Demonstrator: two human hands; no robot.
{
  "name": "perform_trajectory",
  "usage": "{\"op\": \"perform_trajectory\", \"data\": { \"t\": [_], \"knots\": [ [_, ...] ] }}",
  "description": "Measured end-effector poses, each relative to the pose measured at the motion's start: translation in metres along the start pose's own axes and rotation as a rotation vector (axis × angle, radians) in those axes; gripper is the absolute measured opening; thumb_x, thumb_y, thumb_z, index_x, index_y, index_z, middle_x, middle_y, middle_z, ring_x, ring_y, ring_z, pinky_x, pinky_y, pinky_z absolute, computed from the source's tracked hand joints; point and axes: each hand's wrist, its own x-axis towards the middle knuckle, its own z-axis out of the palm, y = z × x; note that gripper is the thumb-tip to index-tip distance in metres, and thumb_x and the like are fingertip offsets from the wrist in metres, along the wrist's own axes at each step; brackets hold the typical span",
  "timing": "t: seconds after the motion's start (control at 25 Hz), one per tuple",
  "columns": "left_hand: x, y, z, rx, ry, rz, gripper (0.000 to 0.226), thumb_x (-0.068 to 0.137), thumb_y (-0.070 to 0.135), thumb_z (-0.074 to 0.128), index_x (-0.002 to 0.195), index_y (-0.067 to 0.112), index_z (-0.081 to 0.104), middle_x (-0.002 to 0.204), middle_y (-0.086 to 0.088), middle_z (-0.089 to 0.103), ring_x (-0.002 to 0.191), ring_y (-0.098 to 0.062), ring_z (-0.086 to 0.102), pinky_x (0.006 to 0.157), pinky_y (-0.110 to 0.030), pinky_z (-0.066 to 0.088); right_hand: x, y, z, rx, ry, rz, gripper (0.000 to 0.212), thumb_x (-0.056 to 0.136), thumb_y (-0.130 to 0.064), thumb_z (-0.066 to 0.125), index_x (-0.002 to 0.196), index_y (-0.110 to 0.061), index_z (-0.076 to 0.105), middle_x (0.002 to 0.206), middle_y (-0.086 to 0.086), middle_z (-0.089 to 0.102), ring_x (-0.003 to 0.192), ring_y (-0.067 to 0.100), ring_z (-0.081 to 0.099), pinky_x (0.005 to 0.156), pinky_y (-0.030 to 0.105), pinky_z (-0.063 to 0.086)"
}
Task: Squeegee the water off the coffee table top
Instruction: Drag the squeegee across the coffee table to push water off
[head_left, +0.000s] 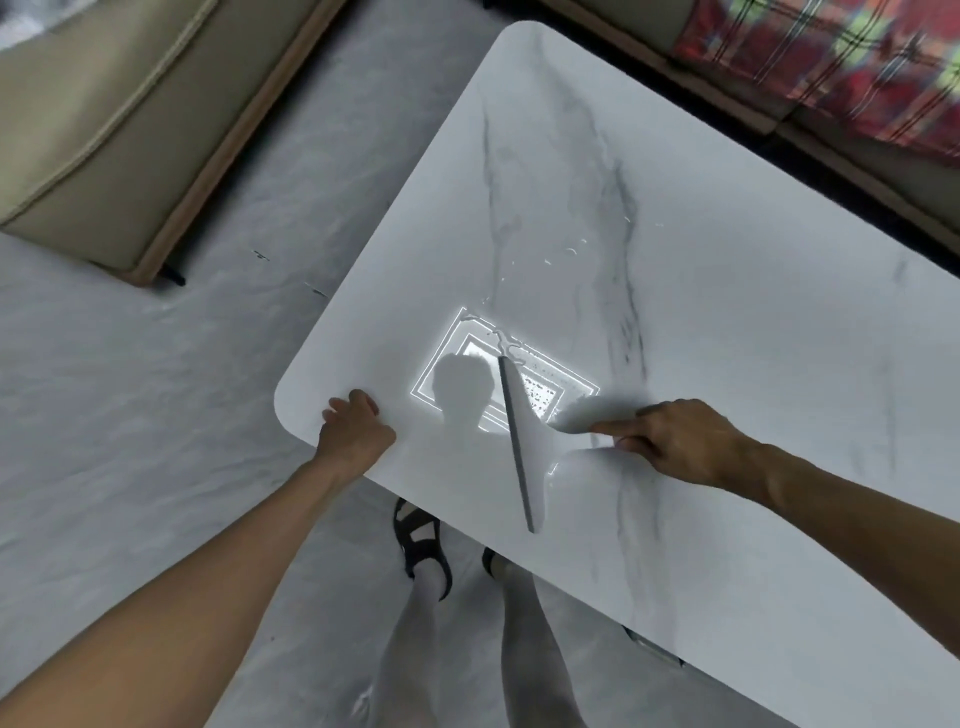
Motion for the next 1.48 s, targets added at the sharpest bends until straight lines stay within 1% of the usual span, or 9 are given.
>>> {"op": "perform_trajectory", "data": {
  "t": [0.12,0.2,0.36,0.64,0.76,0.88,0.96,1.28,1.48],
  "knots": [
    [-0.003,-0.006,0.0,-0.094,0.081,0.012,0.027,0.083,0.029,0.062,0.101,0.013,0.052,0.108,-0.008,0.055,0.099,-0.028,0.053,0.08,-0.034,0.044,-0.028,0.008,-0.015,-0.071,0.039,0.072,0.04,0.099,-0.043,0.036,0.132,-0.066,0.035,0.09,-0.009,0.064,0.085,0.019,0.065,0.068,0.029,0.047],
    [-0.014,-0.016,-0.008,-0.226,0.318,-0.036,0.027,0.09,0.036,0.058,0.097,0.011,0.06,0.1,-0.006,0.065,0.094,-0.029,0.061,0.077,-0.032,0.046,-0.025,-0.013,-0.025,-0.046,0.074,0.037,0.038,0.097,-0.046,0.039,0.129,-0.067,0.039,0.09,-0.009,0.065,0.086,0.017,0.065,0.064,0.026,0.039],
    [-0.02,-0.064,-0.032,-0.346,0.581,-0.137,0.033,0.094,0.035,0.052,0.075,0.008,0.056,0.079,-0.009,0.071,0.076,-0.031,0.066,0.073,-0.039,0.054,0.053,-0.104,-0.028,0.012,0.053,-0.162,0.034,0.096,-0.057,0.035,0.127,-0.069,0.039,0.109,-0.013,0.066,0.102,0.016,0.063,0.07,0.026,0.041],
    [-0.015,-0.122,-0.06,-0.262,0.561,-0.211,0.063,0.097,0.052,0.041,0.057,0.005,0.054,0.08,-0.021,0.069,0.08,-0.036,0.064,0.075,-0.038,0.05,0.168,-0.224,-0.03,-0.002,0.073,-0.269,0.037,0.098,-0.054,0.034,0.133,-0.056,0.045,0.134,-0.009,0.058,0.122,0.023,0.054,0.092,0.033,0.043],
    [-0.015,-0.109,-0.054,-0.283,0.442,-0.156,0.056,0.096,0.051,0.042,0.075,0.005,0.066,0.084,-0.012,0.07,0.083,-0.031,0.065,0.074,-0.032,0.047,0.163,-0.198,-0.033,0.013,0.099,-0.208,0.035,0.098,-0.055,0.032,0.131,-0.059,0.044,0.129,-0.002,0.061,0.115,0.029,0.058,0.088,0.037,0.045],
    [-0.009,-0.077,-0.043,-0.19,0.339,0.015,0.026,0.094,0.028,0.052,0.114,0.012,0.057,0.119,-0.009,0.062,0.11,-0.027,0.058,0.085,-0.031,0.043,0.137,-0.137,-0.038,0.064,0.153,-0.066,0.034,0.099,-0.053,0.032,0.131,-0.061,0.043,0.114,0.001,0.068,0.103,0.029,0.062,0.081,0.035,0.045],
    [-0.005,-0.05,-0.034,-0.161,0.259,0.107,0.043,0.088,0.017,0.056,0.13,0.013,0.047,0.133,-0.007,0.053,0.12,-0.026,0.052,0.092,-0.033,0.043,0.11,-0.089,-0.041,0.106,0.191,0.084,0.034,0.098,-0.054,0.034,0.128,-0.061,0.046,0.111,-0.002,0.071,0.099,0.026,0.064,0.077,0.032,0.045],
    [0.0,0.034,-0.022,-0.112,0.105,0.259,0.033,0.088,0.015,0.054,0.12,0.011,0.047,0.124,-0.008,0.051,0.109,-0.027,0.053,0.086,-0.034,0.043,0.011,0.016,-0.048,0.118,0.22,0.437,0.036,0.096,-0.059,0.031,0.128,-0.06,0.048,0.107,-0.008,0.072,0.094,0.025,0.063,0.071,0.032,0.043],
    [0.006,0.025,-0.061,-0.371,0.273,0.072,0.036,0.092,0.014,0.05,0.127,0.012,0.042,0.129,-0.012,0.055,0.109,-0.034,0.056,0.088,-0.04,0.048,0.048,-0.029,-0.079,0.131,0.261,0.223,0.034,0.095,-0.06,0.035,0.128,-0.062,0.046,0.115,-0.012,0.07,0.104,0.021,0.064,0.077,0.031,0.044]
  ]
}}
